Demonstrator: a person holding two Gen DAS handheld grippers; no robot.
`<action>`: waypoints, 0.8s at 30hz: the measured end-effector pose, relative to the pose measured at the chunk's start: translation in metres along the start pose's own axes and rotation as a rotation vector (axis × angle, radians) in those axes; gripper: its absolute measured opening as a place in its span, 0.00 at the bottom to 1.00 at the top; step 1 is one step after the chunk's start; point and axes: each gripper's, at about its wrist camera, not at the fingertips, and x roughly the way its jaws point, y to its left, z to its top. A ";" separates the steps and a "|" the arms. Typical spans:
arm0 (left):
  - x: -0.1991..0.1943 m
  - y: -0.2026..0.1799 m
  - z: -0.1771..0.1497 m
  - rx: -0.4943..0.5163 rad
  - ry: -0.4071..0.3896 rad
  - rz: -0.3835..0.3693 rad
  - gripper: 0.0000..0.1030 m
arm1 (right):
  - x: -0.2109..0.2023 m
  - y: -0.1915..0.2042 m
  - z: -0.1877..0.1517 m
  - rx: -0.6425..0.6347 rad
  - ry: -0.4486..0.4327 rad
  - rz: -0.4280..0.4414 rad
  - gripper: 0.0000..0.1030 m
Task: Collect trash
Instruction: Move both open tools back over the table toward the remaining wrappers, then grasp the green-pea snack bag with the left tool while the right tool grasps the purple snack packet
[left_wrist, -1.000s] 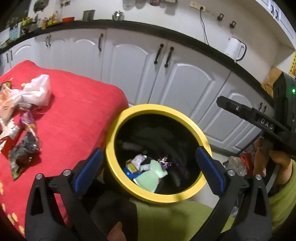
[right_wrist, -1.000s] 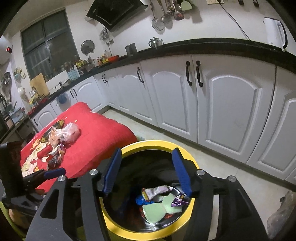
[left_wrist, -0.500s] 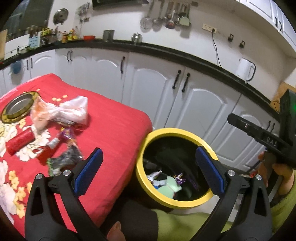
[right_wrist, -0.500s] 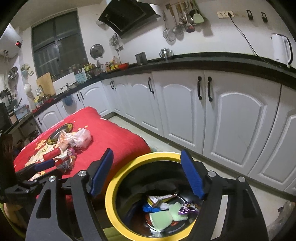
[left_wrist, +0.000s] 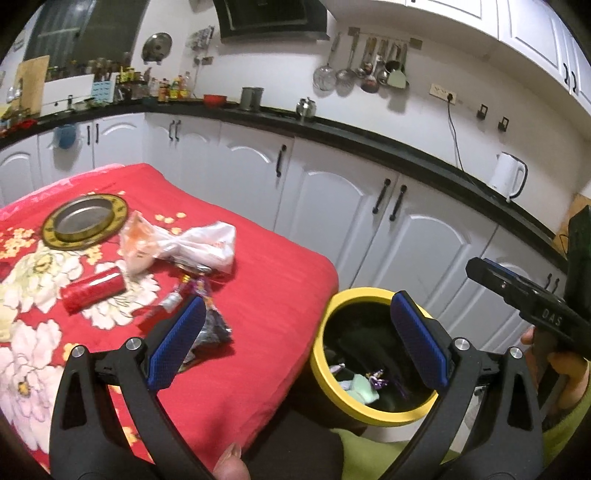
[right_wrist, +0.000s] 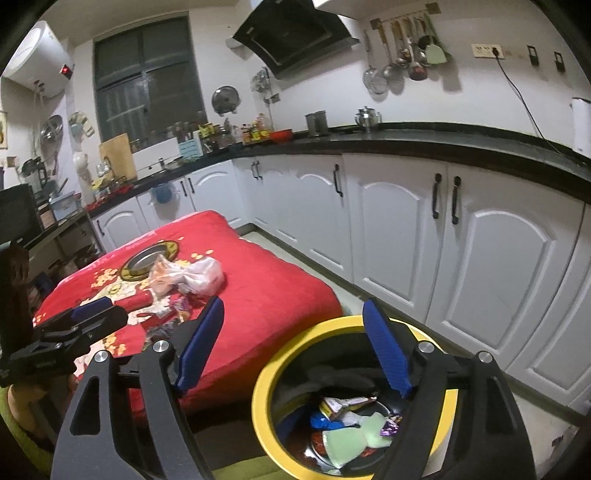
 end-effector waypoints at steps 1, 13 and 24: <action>-0.002 0.002 0.001 -0.001 -0.004 0.005 0.89 | 0.000 0.004 0.001 -0.006 -0.001 0.007 0.74; -0.024 0.037 0.006 -0.012 -0.016 0.083 0.89 | 0.003 0.043 0.011 -0.064 0.006 0.079 0.75; -0.032 0.073 0.001 -0.010 0.024 0.135 0.89 | 0.022 0.074 0.022 -0.120 0.026 0.147 0.75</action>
